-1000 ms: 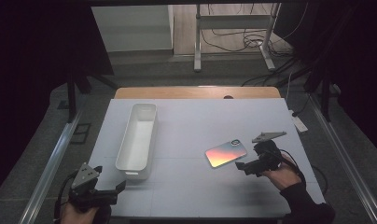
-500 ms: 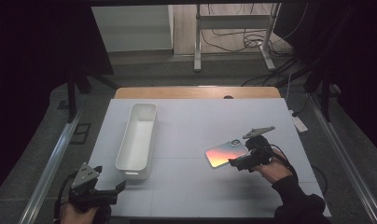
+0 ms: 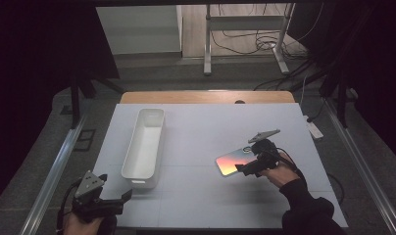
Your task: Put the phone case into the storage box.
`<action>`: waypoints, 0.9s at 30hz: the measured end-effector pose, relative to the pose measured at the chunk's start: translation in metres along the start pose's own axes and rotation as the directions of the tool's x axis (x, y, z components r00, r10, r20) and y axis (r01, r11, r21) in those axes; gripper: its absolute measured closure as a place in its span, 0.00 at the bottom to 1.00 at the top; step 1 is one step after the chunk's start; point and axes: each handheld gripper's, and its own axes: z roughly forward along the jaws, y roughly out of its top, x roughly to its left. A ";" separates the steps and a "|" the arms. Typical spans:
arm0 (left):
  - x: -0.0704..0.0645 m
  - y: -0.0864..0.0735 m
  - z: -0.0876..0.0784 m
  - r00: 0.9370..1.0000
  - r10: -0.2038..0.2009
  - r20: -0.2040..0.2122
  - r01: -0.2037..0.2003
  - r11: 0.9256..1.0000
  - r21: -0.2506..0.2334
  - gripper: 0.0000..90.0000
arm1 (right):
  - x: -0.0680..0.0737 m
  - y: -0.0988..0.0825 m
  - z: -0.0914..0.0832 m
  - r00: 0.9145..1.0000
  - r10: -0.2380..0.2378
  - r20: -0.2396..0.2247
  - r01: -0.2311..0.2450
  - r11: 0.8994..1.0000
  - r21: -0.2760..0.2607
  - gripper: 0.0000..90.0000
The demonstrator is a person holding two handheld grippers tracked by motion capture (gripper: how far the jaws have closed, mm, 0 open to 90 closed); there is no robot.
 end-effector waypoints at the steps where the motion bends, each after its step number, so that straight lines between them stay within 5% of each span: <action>1: 0.000 0.000 0.000 1.000 0.000 0.000 0.000 1.000 0.000 0.02 | 0.000 0.002 0.002 1.000 -0.001 0.000 0.001 1.000 0.002 0.00; 22: 0.000 0.000 0.000 1.000 -0.002 0.002 0.002 1.000 0.000 0.02 | 0.007 0.019 0.030 0.999 -0.053 0.008 0.052 0.997 0.048 0.00; 27: 0.000 0.000 0.000 1.000 -0.002 0.002 0.002 1.000 0.000 0.02 | 0.006 0.023 0.035 0.999 -0.033 -0.012 0.034 0.996 0.078 0.00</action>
